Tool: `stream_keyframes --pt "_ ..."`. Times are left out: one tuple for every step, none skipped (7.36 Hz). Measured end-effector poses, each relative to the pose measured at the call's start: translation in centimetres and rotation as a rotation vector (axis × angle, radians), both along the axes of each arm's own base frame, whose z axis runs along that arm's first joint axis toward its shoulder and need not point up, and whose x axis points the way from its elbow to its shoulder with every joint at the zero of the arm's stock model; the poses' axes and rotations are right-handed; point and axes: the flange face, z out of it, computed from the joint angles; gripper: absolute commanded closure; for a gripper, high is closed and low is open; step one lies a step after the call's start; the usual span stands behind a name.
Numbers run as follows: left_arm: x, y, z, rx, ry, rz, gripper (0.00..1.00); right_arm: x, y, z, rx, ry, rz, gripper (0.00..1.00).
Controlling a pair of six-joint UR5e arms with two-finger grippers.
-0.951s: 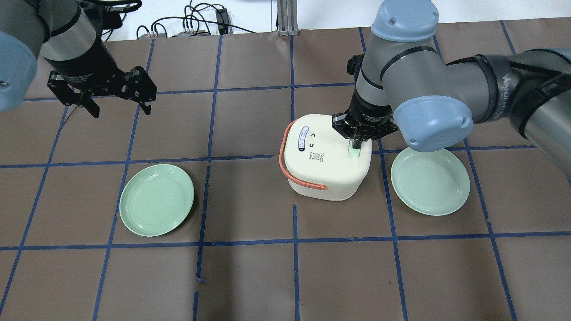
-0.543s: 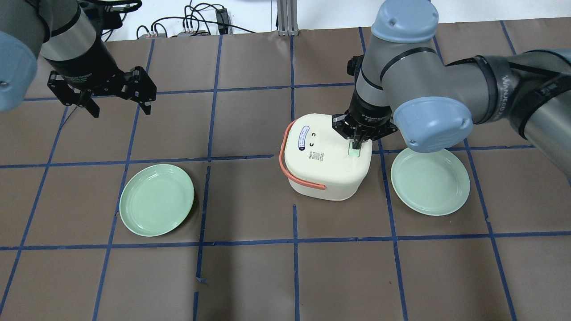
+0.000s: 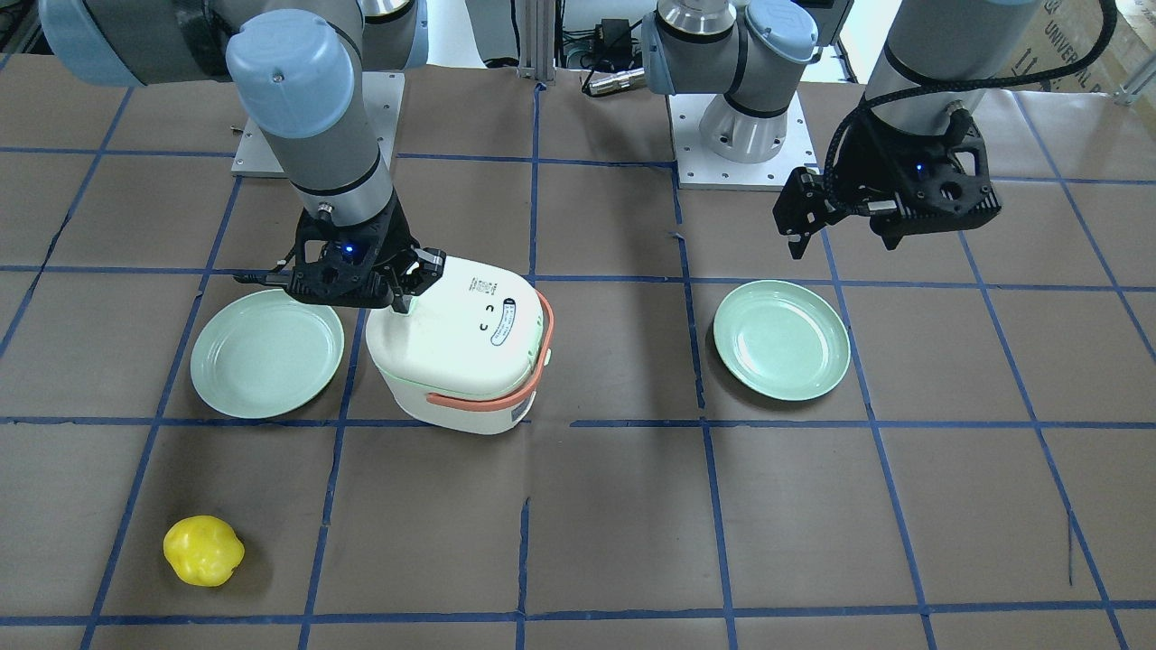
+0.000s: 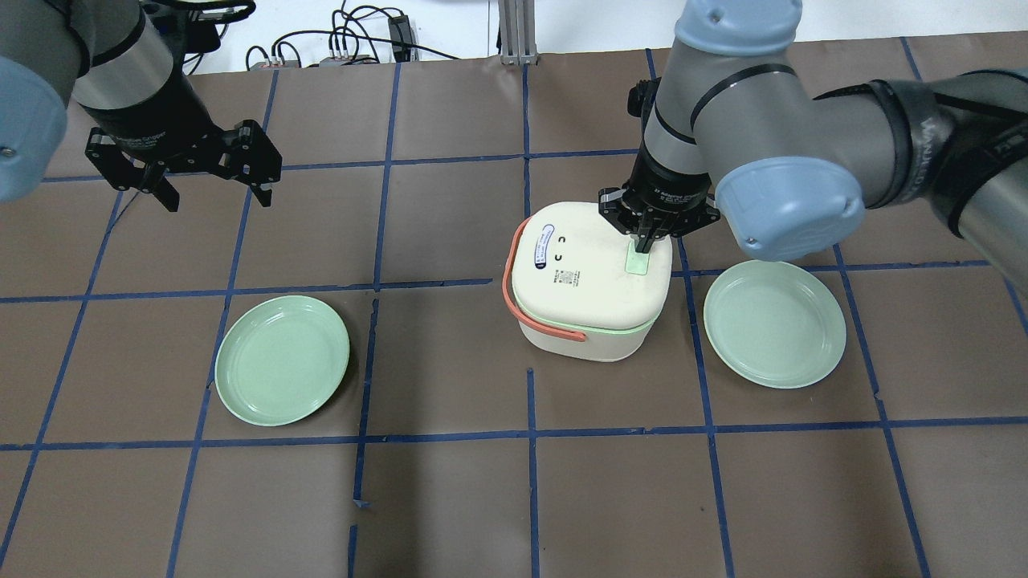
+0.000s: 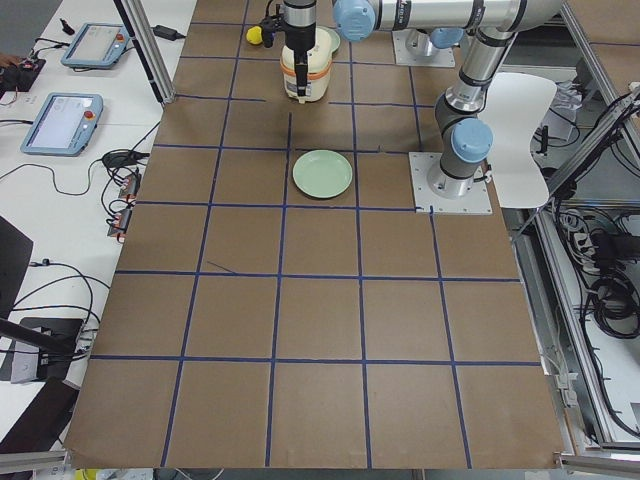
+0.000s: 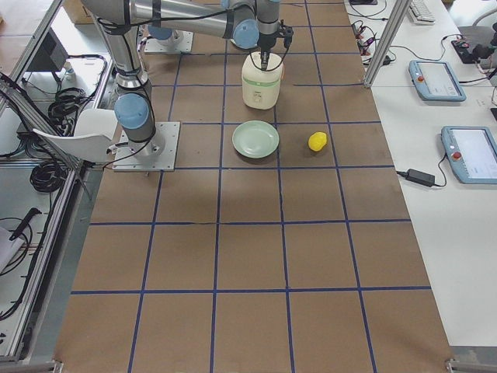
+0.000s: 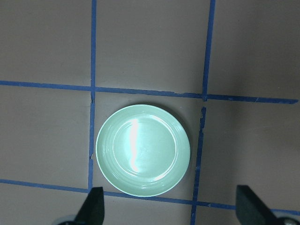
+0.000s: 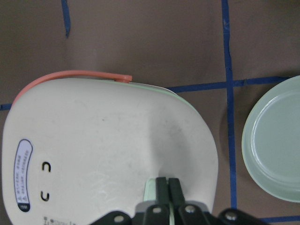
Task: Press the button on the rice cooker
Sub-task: 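Lift the right gripper away from the cooker as the lid pops open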
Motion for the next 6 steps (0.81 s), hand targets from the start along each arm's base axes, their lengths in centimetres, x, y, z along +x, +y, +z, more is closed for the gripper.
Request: stream_keyframes --pt "0.0 0.0 0.0 0.000 0.000 0.000 0.00 -0.3 -0.9 3.0 0.001 0.005 -0.002 0.54" --pt "0.0 0.0 0.0 0.000 0.000 0.000 0.00 -1.0 -2.1 6.1 -0.001 0.020 0.001 0.44" --pt "0.0 0.0 0.0 0.000 0.000 0.000 0.00 -2.1 -3.2 8.3 0.001 0.047 0.021 0.28" --pt "0.0 0.0 0.0 0.000 0.000 0.000 0.00 -3.7 -4.0 10.0 -0.007 0.071 0.054 0.15" --pt "0.0 0.0 0.0 0.000 0.000 0.000 0.00 -5.2 -4.0 11.2 -0.009 0.083 0.077 0.01" --pt "0.0 0.0 0.0 0.000 0.000 0.000 0.00 -6.0 -3.4 12.2 -0.005 0.086 0.087 0.00"
